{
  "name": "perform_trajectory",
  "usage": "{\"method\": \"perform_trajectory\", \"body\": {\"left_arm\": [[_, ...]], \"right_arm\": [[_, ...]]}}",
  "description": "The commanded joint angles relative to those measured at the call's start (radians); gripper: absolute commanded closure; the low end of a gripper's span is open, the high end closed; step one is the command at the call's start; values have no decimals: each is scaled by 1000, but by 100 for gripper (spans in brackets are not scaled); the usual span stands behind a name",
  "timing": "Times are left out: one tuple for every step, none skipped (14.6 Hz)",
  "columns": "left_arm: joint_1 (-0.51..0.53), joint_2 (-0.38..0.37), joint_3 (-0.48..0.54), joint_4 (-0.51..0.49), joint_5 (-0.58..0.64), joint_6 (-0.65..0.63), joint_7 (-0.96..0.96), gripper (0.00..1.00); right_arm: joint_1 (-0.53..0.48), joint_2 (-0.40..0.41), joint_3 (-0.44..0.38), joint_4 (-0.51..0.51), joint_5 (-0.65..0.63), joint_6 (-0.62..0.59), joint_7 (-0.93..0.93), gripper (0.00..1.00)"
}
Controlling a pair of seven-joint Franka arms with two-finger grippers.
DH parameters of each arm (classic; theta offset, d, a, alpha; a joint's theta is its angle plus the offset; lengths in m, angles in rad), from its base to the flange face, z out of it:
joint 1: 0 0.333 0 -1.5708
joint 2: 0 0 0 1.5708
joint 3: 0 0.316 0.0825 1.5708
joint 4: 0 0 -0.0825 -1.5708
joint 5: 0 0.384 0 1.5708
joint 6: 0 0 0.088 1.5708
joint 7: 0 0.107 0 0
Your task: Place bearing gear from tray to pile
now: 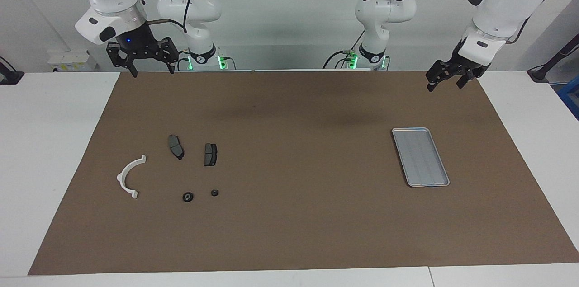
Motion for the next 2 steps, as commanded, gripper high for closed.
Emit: {"method": "perform_trajectory", "body": {"left_arm": [[12,-17,-10,-12,4,-11,3,0],[12,-17,-10,-12,2,-11,3,0]], "right_arm": [[-20,-2,11,6,16,-14,14,0],[-20,-2,11,6,16,-11,14,0]]}}
